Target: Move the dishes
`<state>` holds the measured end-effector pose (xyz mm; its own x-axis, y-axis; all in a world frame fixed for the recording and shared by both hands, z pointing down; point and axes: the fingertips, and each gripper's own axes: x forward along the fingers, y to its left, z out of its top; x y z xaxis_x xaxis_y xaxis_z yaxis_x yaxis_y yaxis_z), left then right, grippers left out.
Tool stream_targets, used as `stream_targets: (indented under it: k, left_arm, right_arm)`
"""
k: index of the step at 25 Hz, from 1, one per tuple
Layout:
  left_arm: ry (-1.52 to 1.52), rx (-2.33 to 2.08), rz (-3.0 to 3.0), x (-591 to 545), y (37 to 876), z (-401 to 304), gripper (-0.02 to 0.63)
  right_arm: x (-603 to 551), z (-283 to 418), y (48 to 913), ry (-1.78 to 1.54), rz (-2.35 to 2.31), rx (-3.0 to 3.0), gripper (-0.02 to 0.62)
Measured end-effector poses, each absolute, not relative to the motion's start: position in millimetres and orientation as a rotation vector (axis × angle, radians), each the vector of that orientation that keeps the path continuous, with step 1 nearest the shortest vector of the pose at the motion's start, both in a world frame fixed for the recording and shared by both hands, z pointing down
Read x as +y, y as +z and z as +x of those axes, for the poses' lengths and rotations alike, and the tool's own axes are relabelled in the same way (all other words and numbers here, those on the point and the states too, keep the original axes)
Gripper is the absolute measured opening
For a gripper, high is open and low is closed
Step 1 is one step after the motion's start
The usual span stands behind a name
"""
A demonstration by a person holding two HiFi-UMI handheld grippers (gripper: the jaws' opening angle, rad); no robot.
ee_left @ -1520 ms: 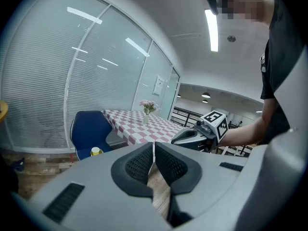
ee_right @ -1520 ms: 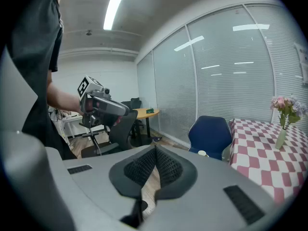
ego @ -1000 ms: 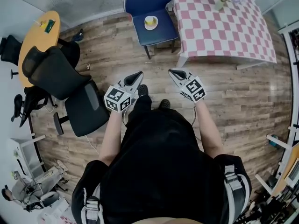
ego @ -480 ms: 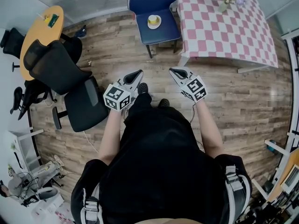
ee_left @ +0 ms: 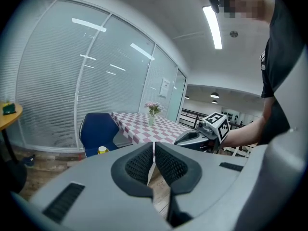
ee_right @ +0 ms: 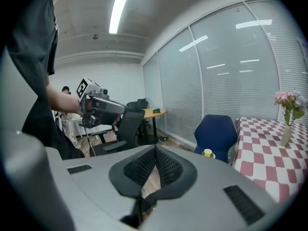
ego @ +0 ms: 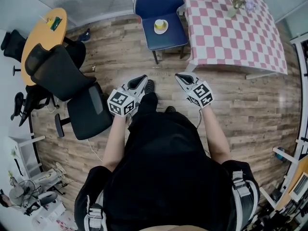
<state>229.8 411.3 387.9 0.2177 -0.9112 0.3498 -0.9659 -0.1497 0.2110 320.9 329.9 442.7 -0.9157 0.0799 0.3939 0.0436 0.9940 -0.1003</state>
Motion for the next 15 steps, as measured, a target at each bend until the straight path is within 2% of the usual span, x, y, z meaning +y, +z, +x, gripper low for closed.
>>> stream_targets:
  k: [15]
  left_arm:
    - [0.210, -1.643, 2.161, 360.9, 397.0, 145.2, 0.031]
  right_arm:
    - [293.2, 238.0, 458.0, 0.180, 0.004, -2.706, 0.017]
